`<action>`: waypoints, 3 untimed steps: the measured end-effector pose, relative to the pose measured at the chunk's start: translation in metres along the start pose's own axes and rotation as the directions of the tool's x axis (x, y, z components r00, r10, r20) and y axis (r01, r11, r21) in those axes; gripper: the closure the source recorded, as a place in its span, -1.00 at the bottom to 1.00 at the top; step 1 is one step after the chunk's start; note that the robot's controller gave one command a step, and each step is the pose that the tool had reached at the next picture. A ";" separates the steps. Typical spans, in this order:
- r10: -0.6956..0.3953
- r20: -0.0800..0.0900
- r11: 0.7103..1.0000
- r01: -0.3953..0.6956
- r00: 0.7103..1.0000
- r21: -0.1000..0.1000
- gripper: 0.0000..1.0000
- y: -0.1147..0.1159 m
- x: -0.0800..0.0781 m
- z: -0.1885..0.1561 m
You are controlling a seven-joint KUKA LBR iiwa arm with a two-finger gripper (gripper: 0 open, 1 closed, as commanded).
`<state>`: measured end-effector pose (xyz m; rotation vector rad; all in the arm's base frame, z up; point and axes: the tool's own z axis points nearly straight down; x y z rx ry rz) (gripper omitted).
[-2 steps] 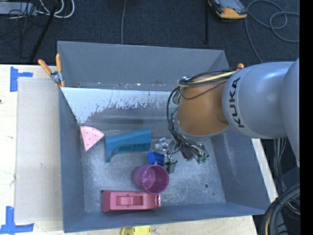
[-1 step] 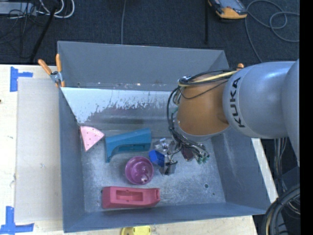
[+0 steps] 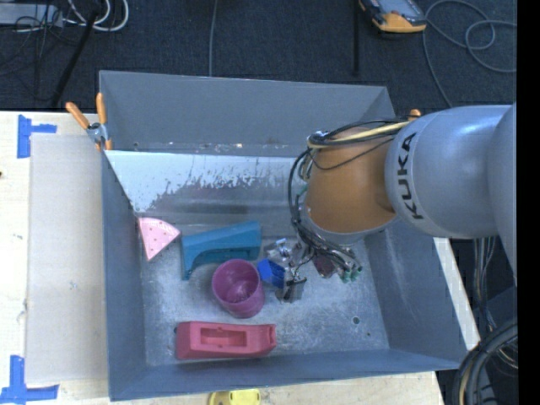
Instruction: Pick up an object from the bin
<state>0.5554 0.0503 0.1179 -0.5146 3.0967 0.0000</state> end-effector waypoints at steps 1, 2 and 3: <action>0.000 -0.005 1.000 0.000 1.000 -0.001 1.00 0.001 0.001 -0.006; 0.000 -0.004 1.000 0.000 1.000 -0.001 1.00 0.000 0.000 -0.017; 0.000 -0.001 1.000 0.000 1.000 -0.001 1.00 0.000 0.000 -0.025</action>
Offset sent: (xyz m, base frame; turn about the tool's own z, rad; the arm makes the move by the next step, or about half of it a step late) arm 0.0000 -0.0002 0.0065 0.0000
